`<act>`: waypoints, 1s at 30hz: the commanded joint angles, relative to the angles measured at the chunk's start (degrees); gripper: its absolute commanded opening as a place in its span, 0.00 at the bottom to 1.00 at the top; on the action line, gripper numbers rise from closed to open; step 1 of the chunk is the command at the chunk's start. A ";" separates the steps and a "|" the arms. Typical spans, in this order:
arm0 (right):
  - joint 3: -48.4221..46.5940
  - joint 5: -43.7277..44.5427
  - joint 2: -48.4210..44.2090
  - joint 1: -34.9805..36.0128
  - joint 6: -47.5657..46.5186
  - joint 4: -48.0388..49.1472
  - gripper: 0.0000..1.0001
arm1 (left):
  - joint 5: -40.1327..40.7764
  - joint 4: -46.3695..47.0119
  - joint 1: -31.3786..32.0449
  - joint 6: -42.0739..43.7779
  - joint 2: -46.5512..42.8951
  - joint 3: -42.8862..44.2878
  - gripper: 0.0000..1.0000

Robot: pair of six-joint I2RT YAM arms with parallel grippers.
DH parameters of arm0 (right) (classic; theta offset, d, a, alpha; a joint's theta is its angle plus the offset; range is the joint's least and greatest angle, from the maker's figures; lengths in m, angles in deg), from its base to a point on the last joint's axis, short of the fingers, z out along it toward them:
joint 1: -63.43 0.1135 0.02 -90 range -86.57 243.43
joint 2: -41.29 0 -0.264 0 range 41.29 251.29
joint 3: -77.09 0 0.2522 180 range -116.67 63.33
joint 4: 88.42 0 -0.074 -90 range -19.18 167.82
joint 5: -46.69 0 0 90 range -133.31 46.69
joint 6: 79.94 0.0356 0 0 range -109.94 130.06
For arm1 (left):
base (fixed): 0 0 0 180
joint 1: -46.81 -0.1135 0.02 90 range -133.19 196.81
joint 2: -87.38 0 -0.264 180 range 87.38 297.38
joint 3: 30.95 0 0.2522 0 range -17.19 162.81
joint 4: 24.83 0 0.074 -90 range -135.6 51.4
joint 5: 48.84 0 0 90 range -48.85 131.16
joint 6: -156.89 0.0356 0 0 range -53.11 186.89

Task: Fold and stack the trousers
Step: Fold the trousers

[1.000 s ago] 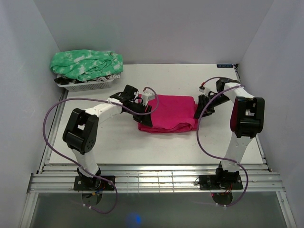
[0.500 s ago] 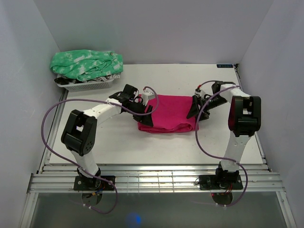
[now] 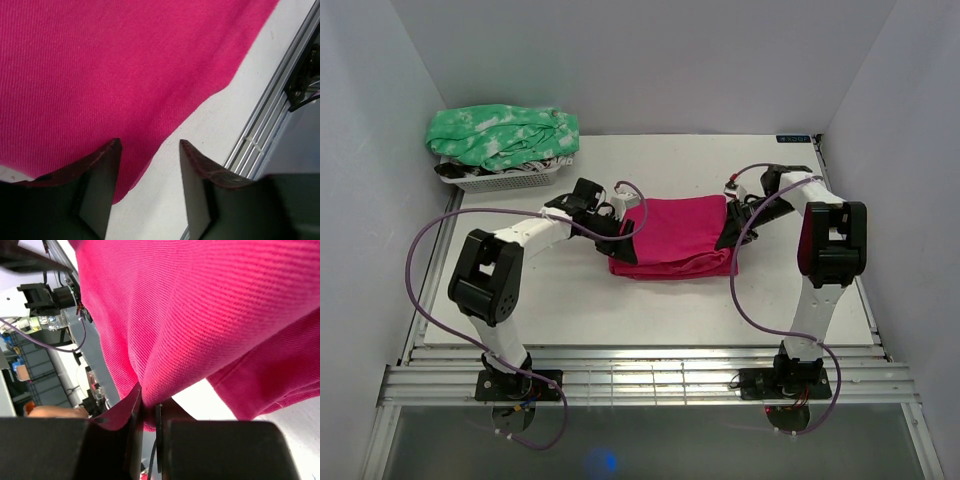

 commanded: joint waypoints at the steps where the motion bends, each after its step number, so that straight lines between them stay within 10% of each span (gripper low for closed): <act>1: -1.18 -2.72 -3.99 -1.53 -3.74 -3.43 0.08 | -0.97 -1.10 -2.42 -0.56 1.33 -0.32 0.57; 5: 6.63 2.28 -1.70 -3.29 -3.84 0.51 0.08 | -3.25 -1.72 -5.06 -1.53 5.02 -0.49 0.33; 9: 8.77 8.61 0.05 -3.38 -1.20 8.25 0.11 | -6.76 -1.54 -5.68 -0.48 5.30 -0.84 0.34; 15: 2.20 6.78 -2.82 -3.73 -6.63 1.16 0.89 | -14.05 -3.30 -6.11 1.72 -1.81 0.21 0.55; 27: -4.52 -8.16 -7.51 2.67 -10.52 -5.19 0.91 | -22.33 8.81 -7.00 -13.47 -1.65 -0.13 0.60; 30: 2.24 0.56 -9.24 8.20 -5.70 5.32 0.93 | -17.53 12.08 -7.00 -17.61 -0.33 -1.98 0.62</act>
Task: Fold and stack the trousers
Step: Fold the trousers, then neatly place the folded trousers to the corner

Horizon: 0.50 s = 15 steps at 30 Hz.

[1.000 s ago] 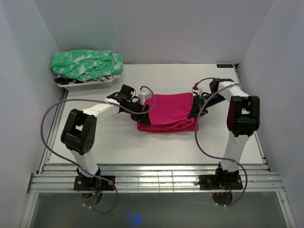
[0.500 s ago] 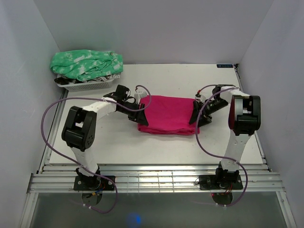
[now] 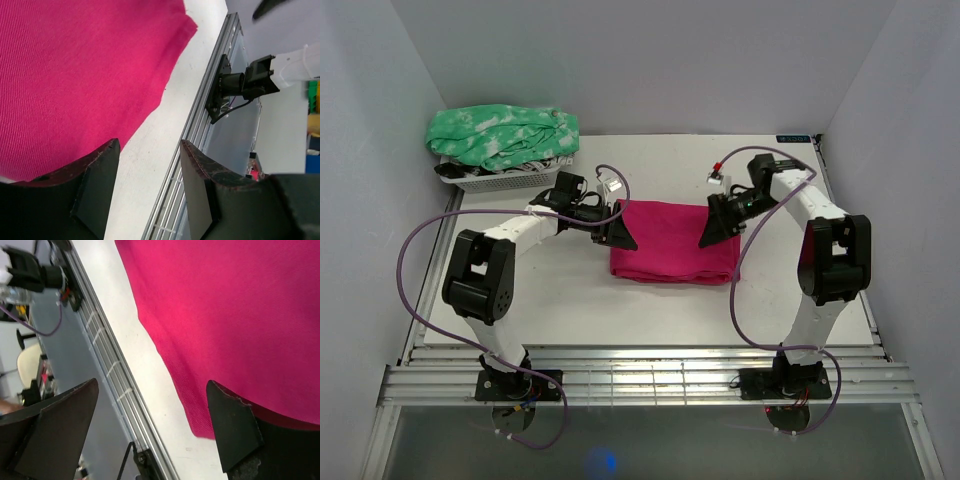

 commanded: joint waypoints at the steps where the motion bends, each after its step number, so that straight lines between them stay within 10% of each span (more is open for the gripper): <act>1: 7.15 7.23 -0.34 6.68 6.96 9.05 0.94 | 2.58 4.85 -0.11 -5.61 1.20 -1.77 0.63; 15: 14.56 34.49 -6.14 6.35 4.61 20.88 0.94 | 4.96 -7.36 -6.43 3.08 -3.09 1.83 0.66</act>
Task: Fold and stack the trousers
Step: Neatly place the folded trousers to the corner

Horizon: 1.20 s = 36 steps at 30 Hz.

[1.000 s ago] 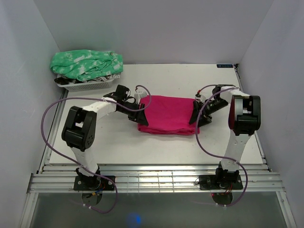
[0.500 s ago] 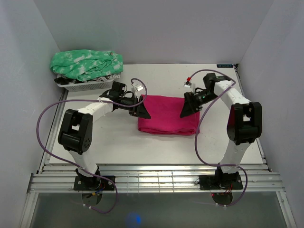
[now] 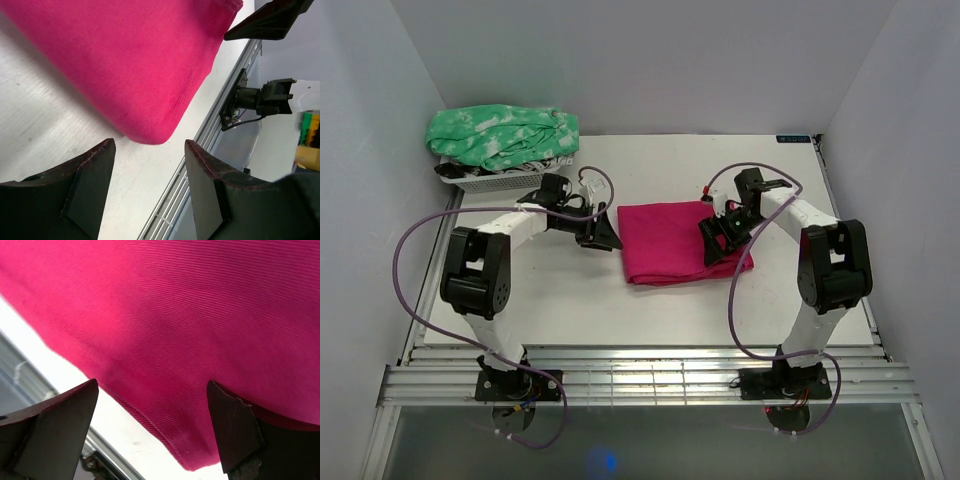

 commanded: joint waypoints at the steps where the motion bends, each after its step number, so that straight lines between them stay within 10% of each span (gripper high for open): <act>1: -3.05 11.16 -4.11 -0.28 -0.54 2.21 0.94 | 1.40 -3.96 -2.57 4.05 -7.36 3.71 0.69; 21: -11.43 36.99 8.44 22.32 31.81 4.57 0.90 | 9.14 -5.46 -12.51 -2.63 -20.64 4.78 0.88; 36: -27.84 34.03 24.97 -6.66 15.39 6.24 0.90 | 7.30 -5.55 -16.46 0.79 -18.98 3.46 0.88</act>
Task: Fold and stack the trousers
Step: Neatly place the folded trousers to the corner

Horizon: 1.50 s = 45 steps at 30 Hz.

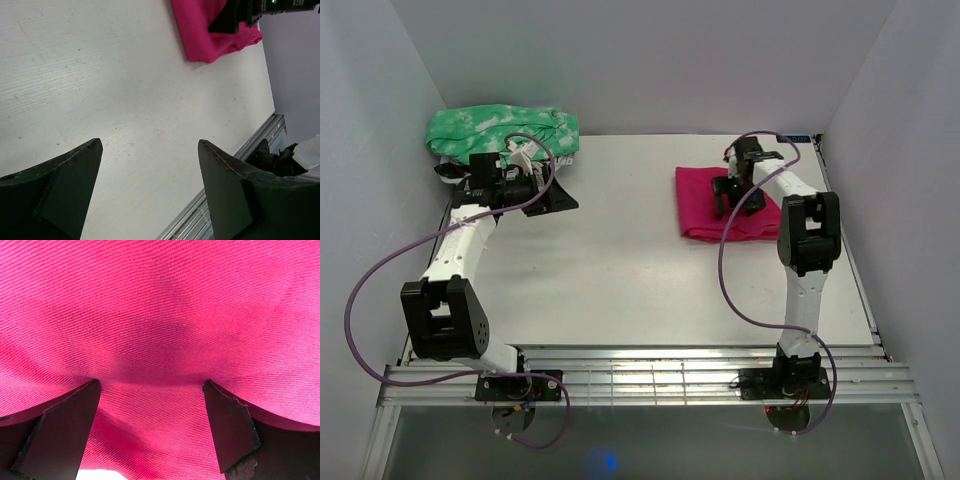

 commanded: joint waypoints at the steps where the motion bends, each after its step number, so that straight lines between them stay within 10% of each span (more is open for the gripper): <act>1: -3.88 3.16 6.24 -6.92 -7.46 1.41 0.91 | -1.60 0.00 -0.68 1.43 -0.27 -0.98 0.88; 13: -13.92 -0.62 1.96 -11.68 -14.86 4.94 0.90 | -1.25 -0.61 -0.77 2.13 -1.67 0.07 0.88; 23: 12.43 -10.99 -17.13 -8.96 6.40 3.08 0.90 | 0.69 -0.25 -0.95 0.90 -4.84 -1.95 0.90; 29: 20.63 -3.61 -14.33 -7.20 10.64 6.16 0.90 | 1.56 -5.79 -1.12 2.13 -1.85 4.55 0.94; 45: -0.71 1.84 5.98 -12.55 10.82 8.88 0.90 | 4.81 -9.66 -1.56 5.65 -3.43 4.91 0.98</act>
